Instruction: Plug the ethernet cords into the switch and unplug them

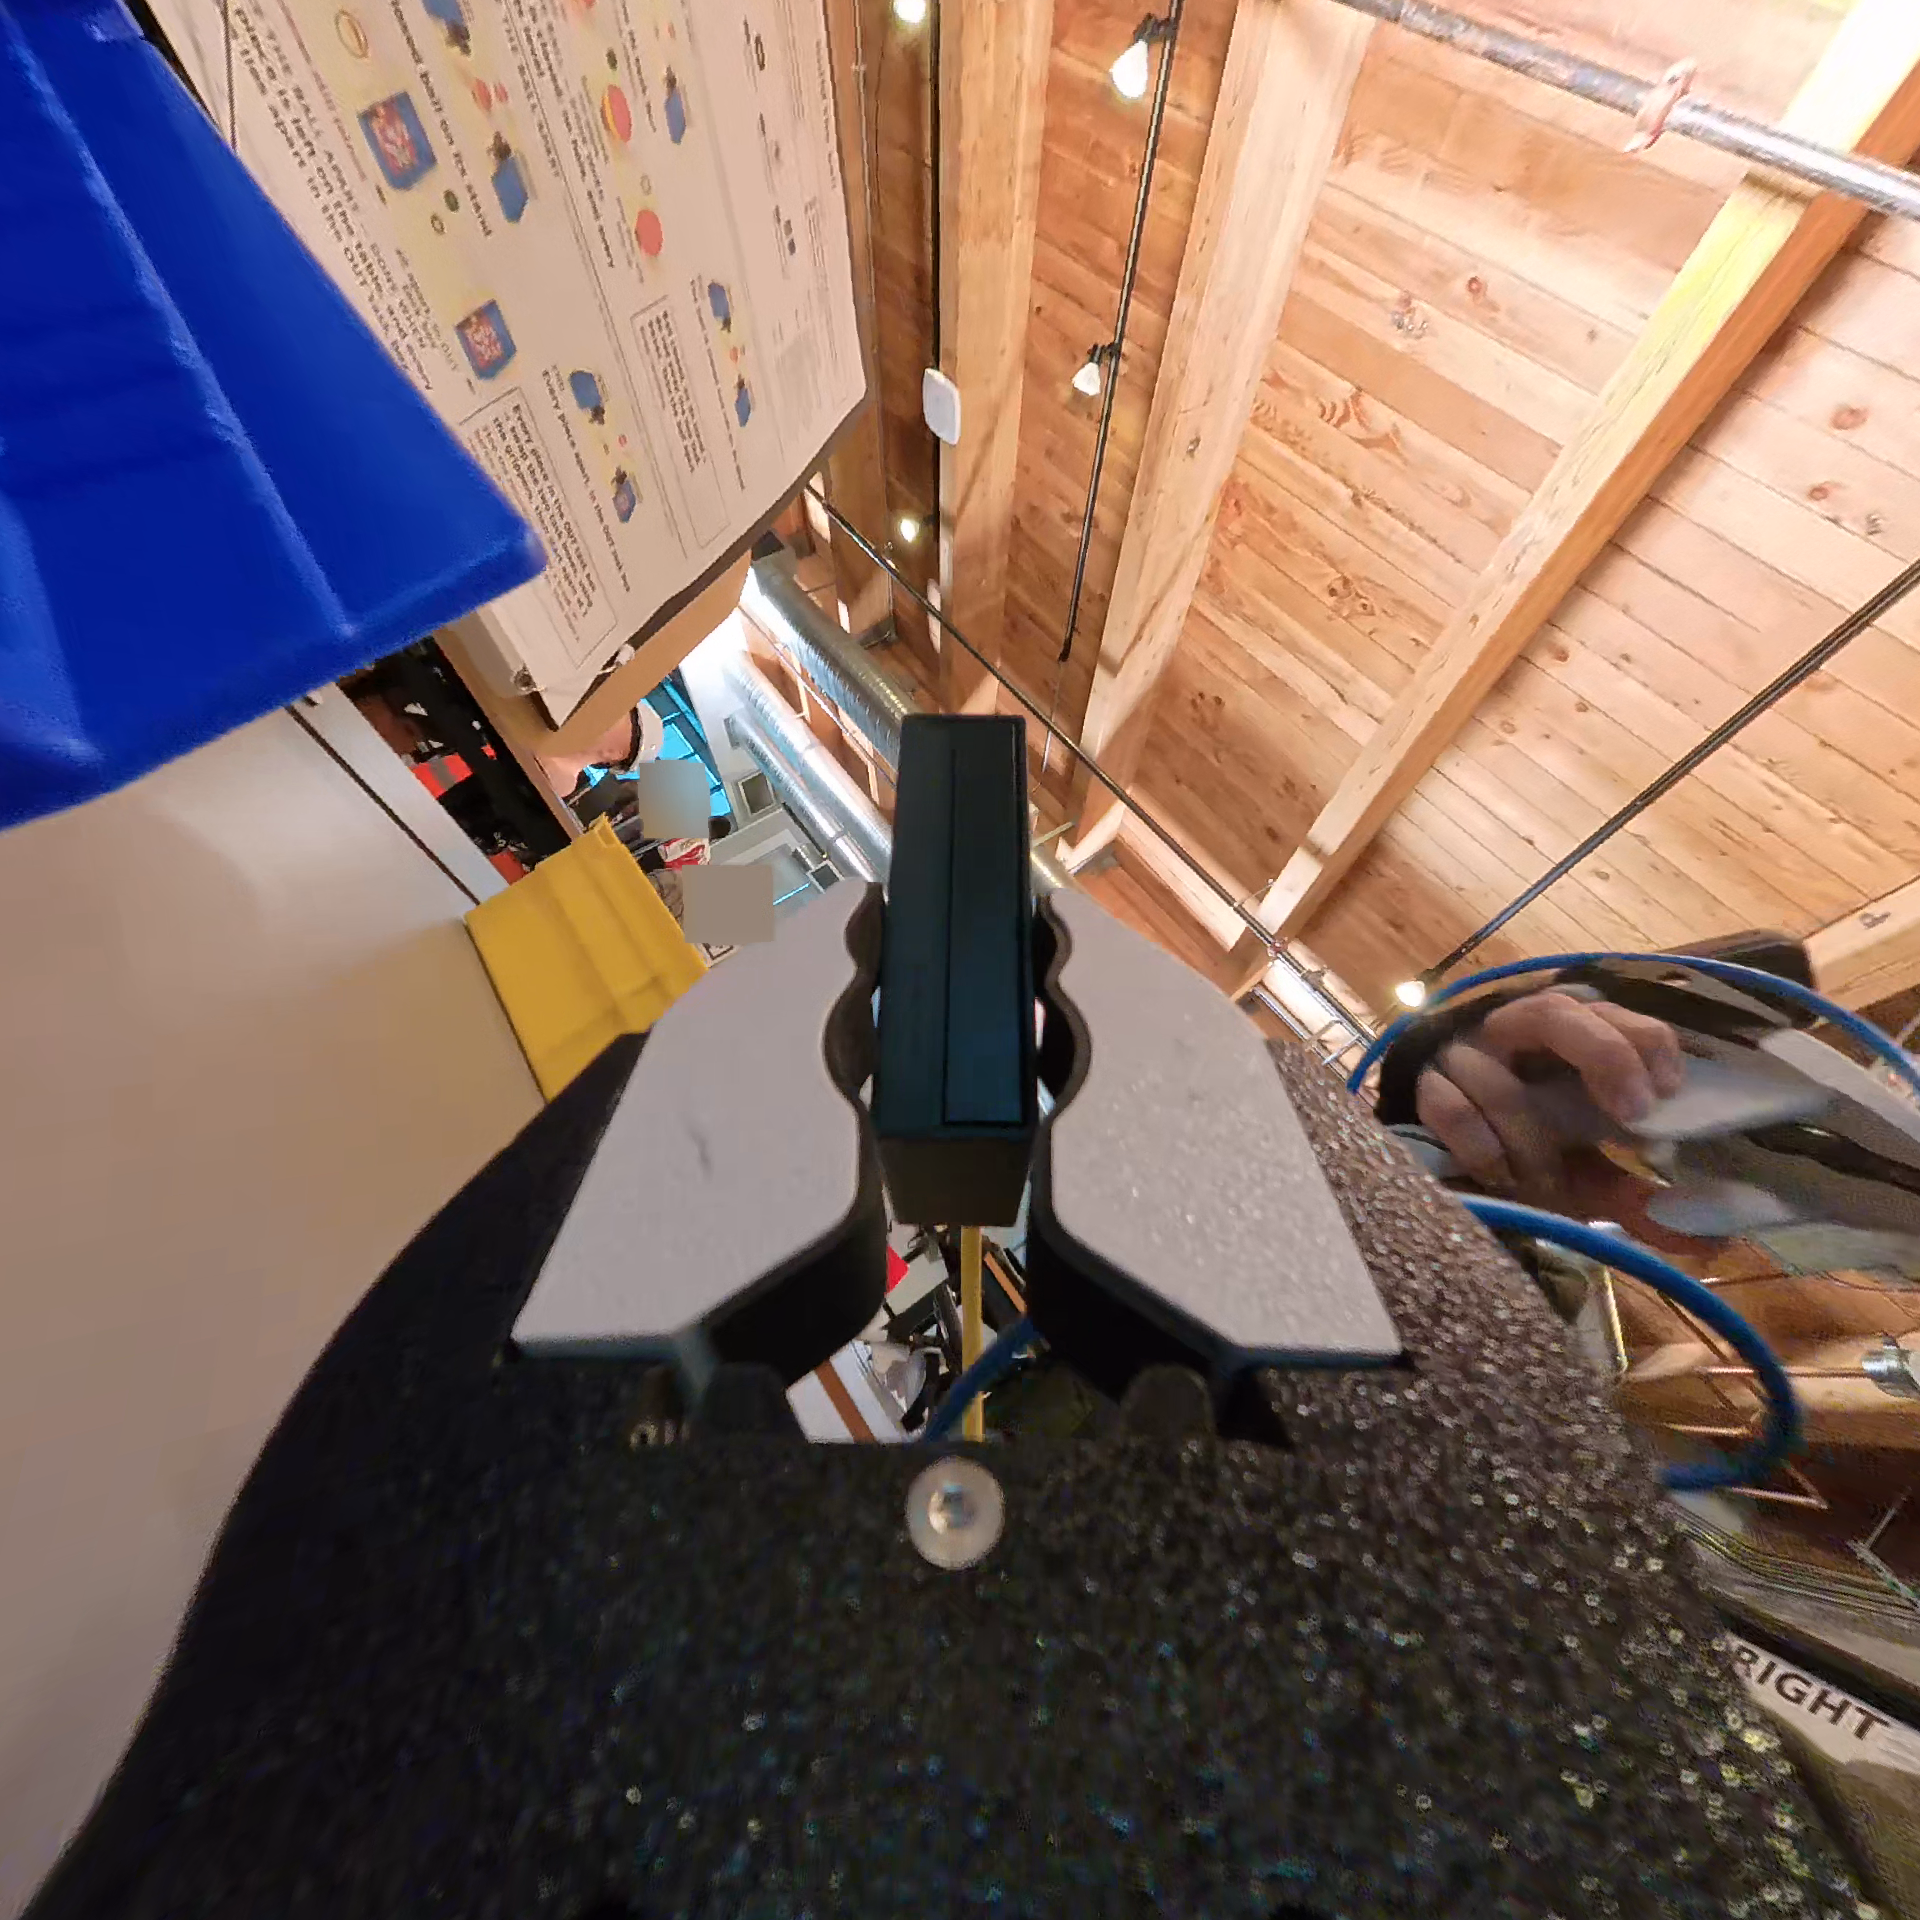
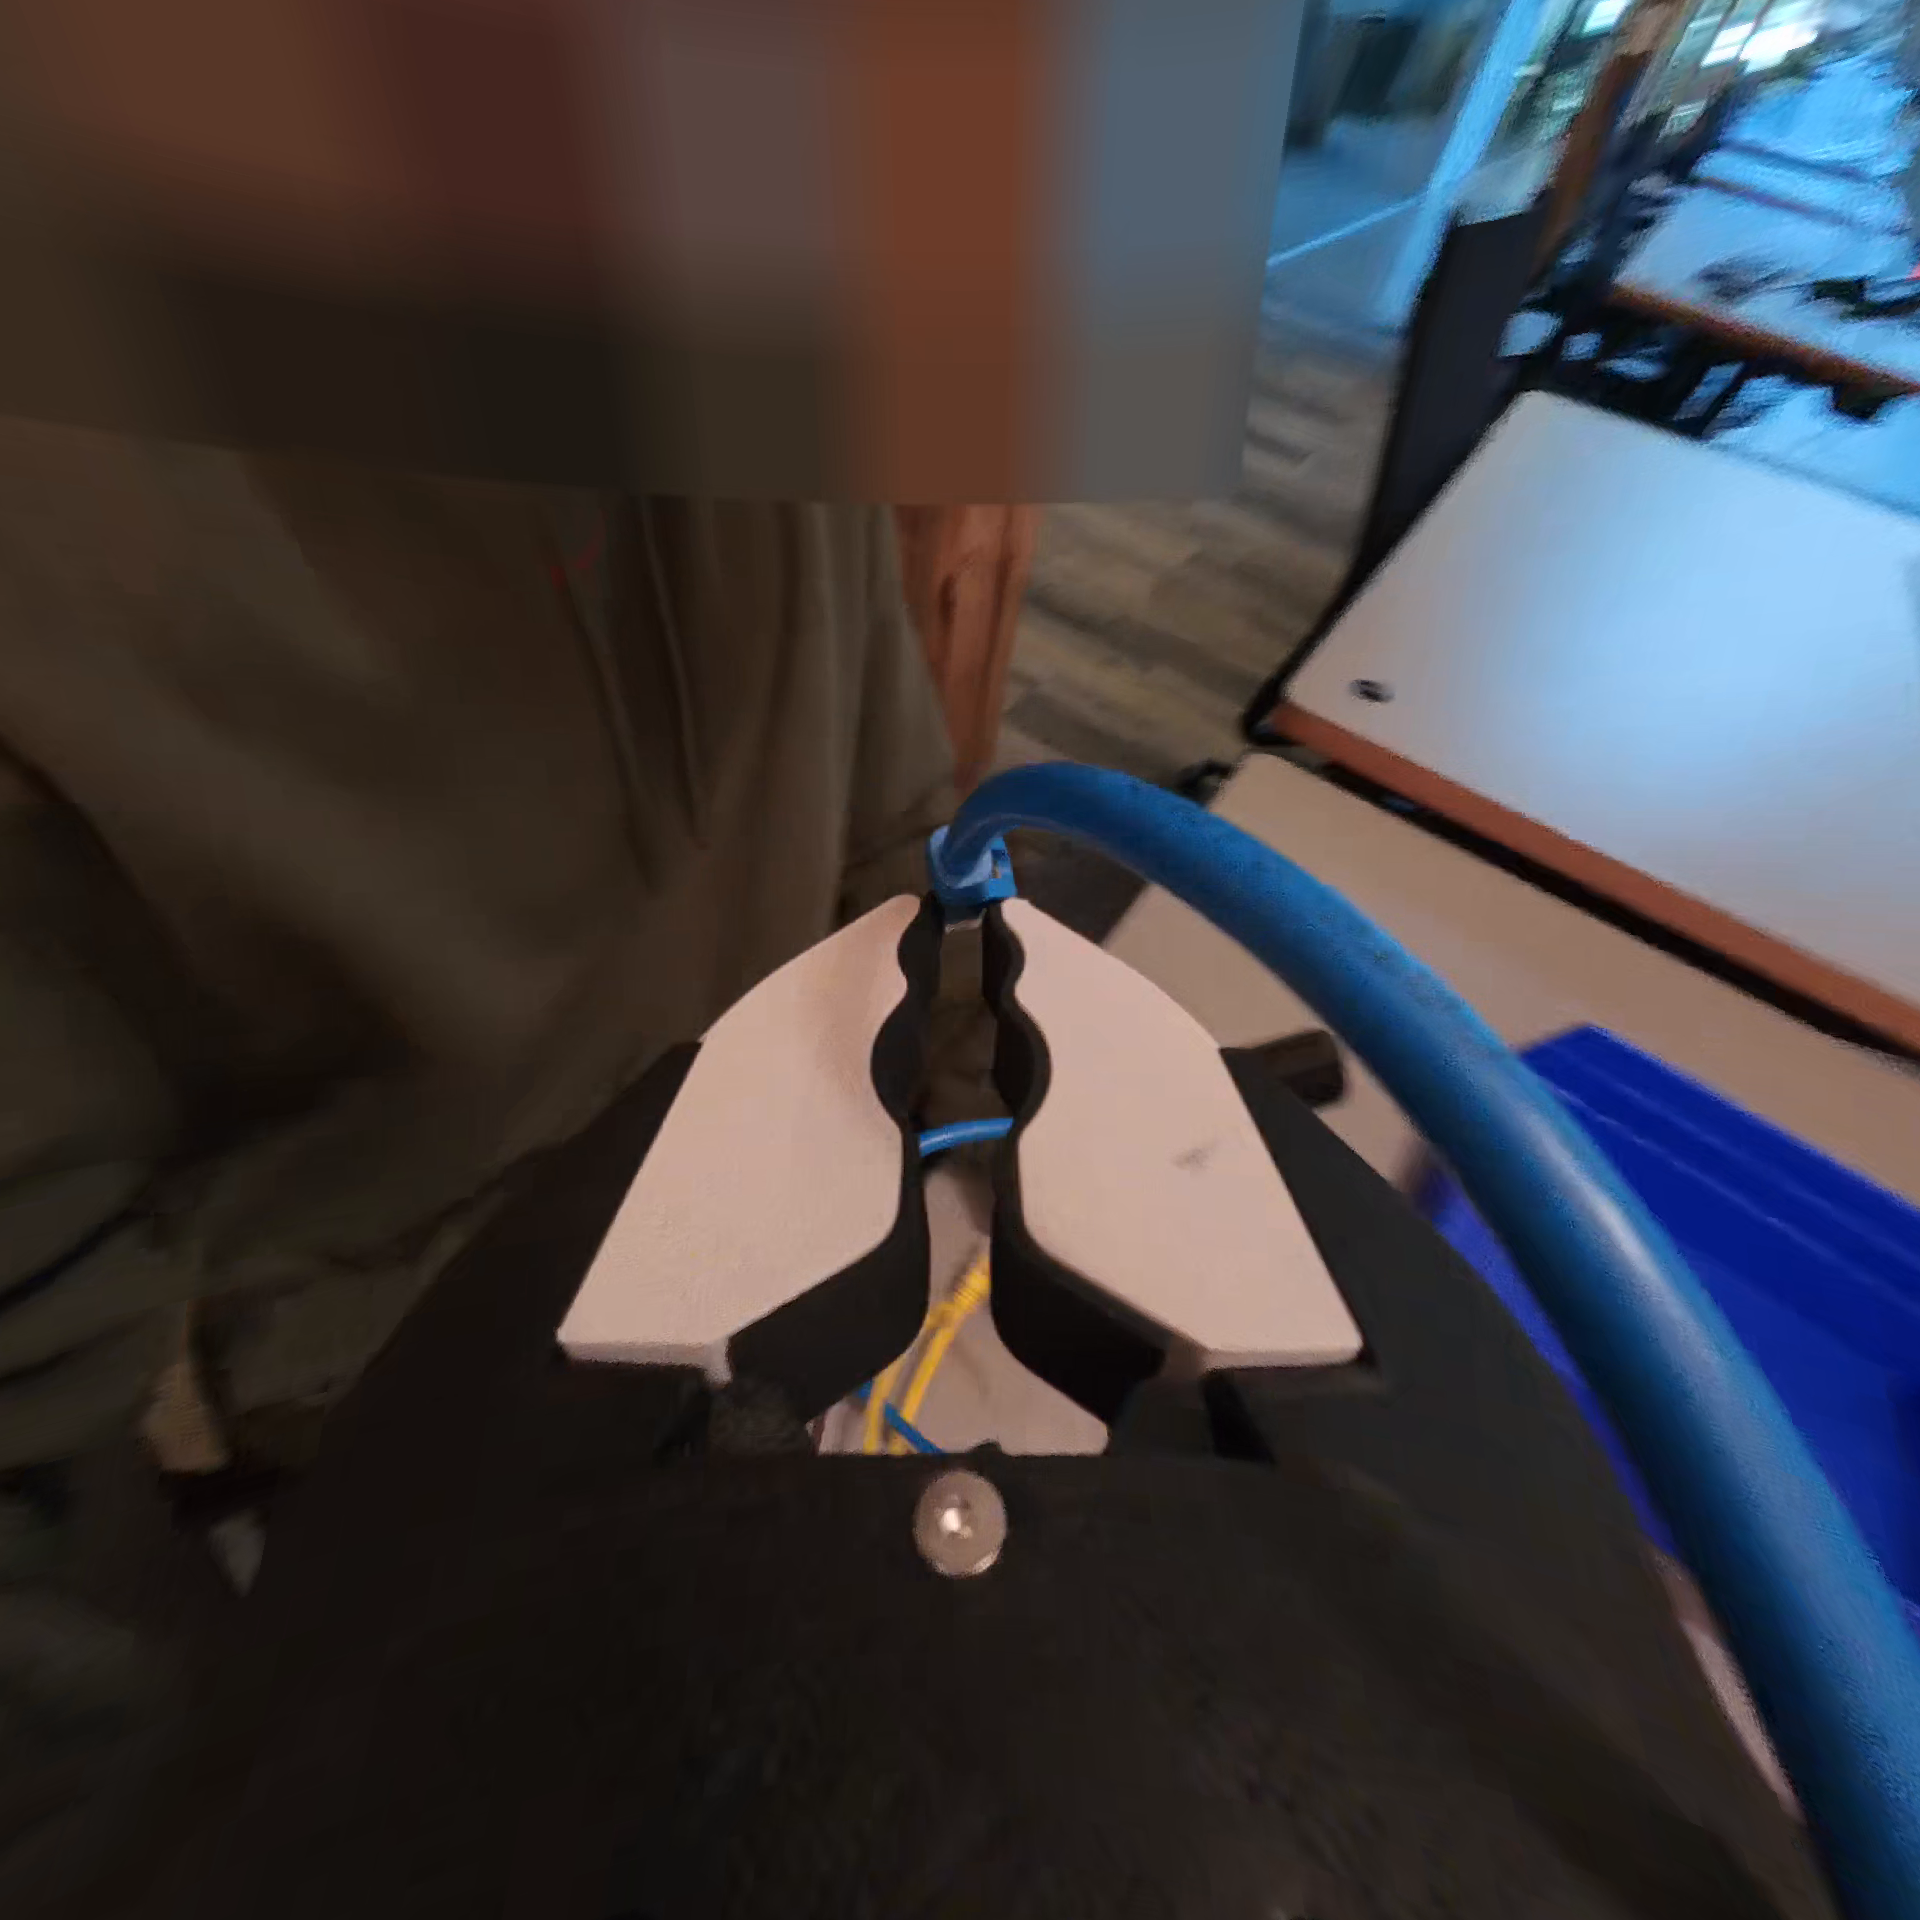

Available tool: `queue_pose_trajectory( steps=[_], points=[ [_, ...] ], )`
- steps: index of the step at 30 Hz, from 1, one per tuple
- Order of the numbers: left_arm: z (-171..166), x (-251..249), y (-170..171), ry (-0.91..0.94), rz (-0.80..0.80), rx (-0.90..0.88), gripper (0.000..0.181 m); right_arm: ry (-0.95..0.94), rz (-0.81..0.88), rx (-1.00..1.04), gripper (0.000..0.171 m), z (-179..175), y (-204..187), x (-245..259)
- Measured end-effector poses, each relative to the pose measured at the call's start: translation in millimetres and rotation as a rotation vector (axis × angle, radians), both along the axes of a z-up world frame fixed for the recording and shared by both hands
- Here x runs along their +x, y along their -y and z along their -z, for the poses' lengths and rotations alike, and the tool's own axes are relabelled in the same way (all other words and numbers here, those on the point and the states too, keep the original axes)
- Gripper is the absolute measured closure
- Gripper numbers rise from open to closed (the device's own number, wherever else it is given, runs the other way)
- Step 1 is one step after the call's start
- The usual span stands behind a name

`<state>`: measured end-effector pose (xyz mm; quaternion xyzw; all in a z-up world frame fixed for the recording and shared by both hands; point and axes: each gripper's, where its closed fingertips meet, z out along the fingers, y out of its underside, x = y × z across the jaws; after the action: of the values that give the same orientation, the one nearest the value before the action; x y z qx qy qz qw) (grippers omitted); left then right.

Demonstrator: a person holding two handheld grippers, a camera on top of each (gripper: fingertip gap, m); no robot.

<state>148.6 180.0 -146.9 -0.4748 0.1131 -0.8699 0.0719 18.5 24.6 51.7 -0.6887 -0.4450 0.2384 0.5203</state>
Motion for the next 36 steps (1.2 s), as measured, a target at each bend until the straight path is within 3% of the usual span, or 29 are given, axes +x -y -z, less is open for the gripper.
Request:
queue_pose_trajectory(
  steps=[4,7,10,13,16,20,24,28,32,36],
  points=[
    [0.4,-0.1,-5.1,-0.01,-0.014,0.013,0.155,-0.006,0.223,0.232,0.163,-33.1,5.4,39.4],
    [10.4,5.4,-1.7,-0.073,-0.004,0.054,0.155,0.048,0.445,0.305,0.163,-35.4,5.1,76.8],
    [12.6,8.1,11.7,-0.08,0.029,0.081,0.155,-0.007,0.503,0.343,0.163,-30.4,5.4,87.5],
    [13.6,11.3,31.6,-0.096,0.049,0.105,0.155,-0.138,0.415,0.297,0.163,-15.3,-2.3,78.3],
    [14.8,15.1,55.7,-0.104,0.143,0.014,0.155,-0.223,0.3,0.252,0.163,-0.7,-15.1,62.8],
    [14.9,20.7,83.6,-0.153,0.291,-0.115,0.155,-0.186,0.223,0.268,0.163,-7.5,-25.2,51.8],
    [0.1,24.1,93.2,-0.135,0.364,-0.334,0.155,-0.031,0.314,0.321,0.163,-23.8,-41.2,74.3],
    [-23.4,25.1,86.0,-0.086,0.364,-0.451,0.155,-0.056,0.309,0.376,0.163,-43.1,-45.8,84.0],
    [-50.7,23.7,58.5,0.038,0.303,-0.511,0.155,-0.089,0.292,0.422,0.163,-34.1,-46.4,87.5],
    [-44.1,33.7,61.5,-0.012,0.269,-0.335,0.155,-0.204,0.266,0.454,0.163,-23.8,-42.0,91.0]
  ],
)
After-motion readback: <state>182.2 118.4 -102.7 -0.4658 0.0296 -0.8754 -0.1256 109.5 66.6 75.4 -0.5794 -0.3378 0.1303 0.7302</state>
